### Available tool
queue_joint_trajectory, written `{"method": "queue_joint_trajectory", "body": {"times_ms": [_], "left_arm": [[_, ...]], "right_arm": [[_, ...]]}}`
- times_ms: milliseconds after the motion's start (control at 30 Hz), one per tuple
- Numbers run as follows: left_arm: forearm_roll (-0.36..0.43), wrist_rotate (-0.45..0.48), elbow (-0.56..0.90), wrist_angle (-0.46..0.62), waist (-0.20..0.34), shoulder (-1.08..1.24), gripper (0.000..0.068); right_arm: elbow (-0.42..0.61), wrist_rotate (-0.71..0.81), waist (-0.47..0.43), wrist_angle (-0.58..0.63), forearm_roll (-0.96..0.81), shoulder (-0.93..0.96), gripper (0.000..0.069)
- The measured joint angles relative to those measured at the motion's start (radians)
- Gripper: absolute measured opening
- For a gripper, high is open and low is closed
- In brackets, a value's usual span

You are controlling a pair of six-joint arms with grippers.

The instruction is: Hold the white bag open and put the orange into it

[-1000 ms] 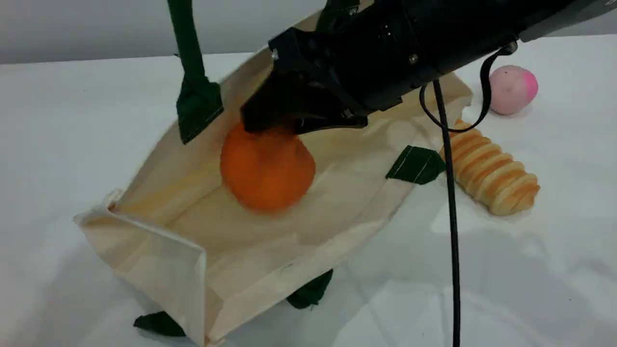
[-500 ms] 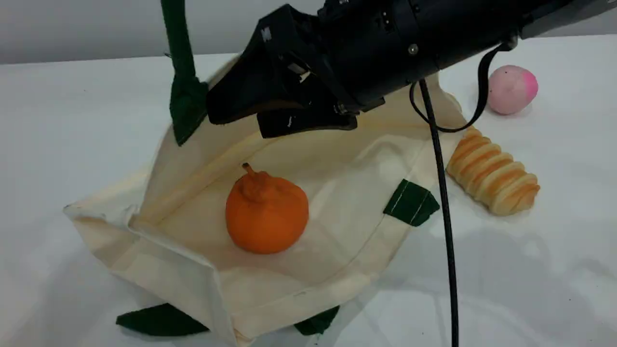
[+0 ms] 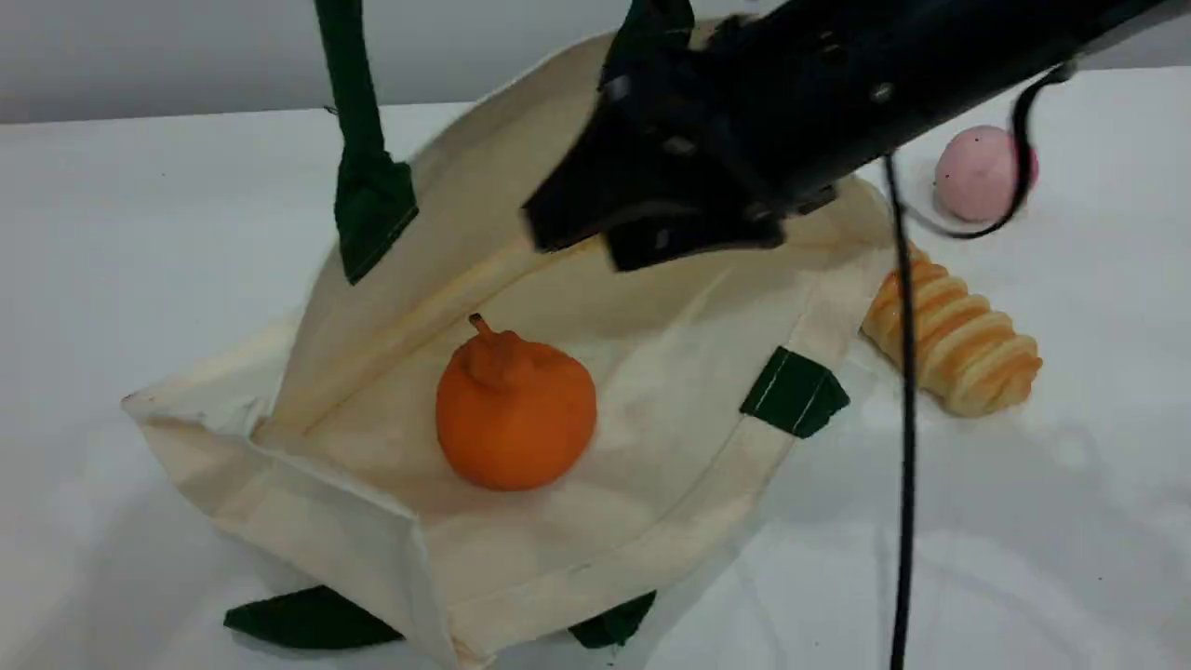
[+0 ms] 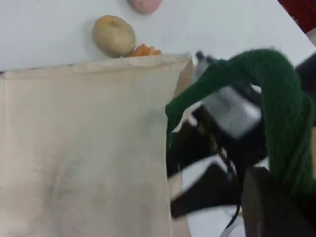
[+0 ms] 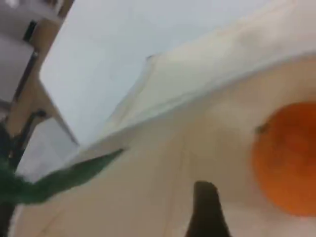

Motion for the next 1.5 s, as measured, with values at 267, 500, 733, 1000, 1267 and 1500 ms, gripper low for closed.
{"method": "queue_joint_trajectory", "body": {"times_ms": [267, 500, 733, 1000, 1267, 1500], "left_arm": [[0.031, 0.002, 0.001, -0.006, 0.000, 0.004, 0.0067], [0.048, 0.002, 0.002, -0.008, 0.000, 0.032, 0.0067], [0.068, 0.002, 0.005, -0.039, 0.000, 0.064, 0.0067], [0.106, 0.001, 0.007, -0.051, 0.000, 0.144, 0.0068], [0.132, 0.003, 0.059, -0.085, 0.000, 0.210, 0.0121], [0.140, 0.033, 0.063, -0.030, 0.000, 0.211, 0.0364]], "right_arm": [[0.000, 0.022, -0.187, 0.134, -0.043, -0.012, 0.0428], [0.000, 0.071, -0.312, 0.158, -0.119, -0.144, 0.0360], [0.000, 0.186, -0.341, 0.159, -0.244, -0.349, 0.0311], [0.000, 0.341, -0.341, 0.158, -0.395, -0.590, 0.0265], [0.000, 0.619, -0.341, 0.158, -0.705, -0.781, 0.0265], [0.000, 0.908, -0.341, 0.172, -1.040, -0.916, 0.0265]]}}
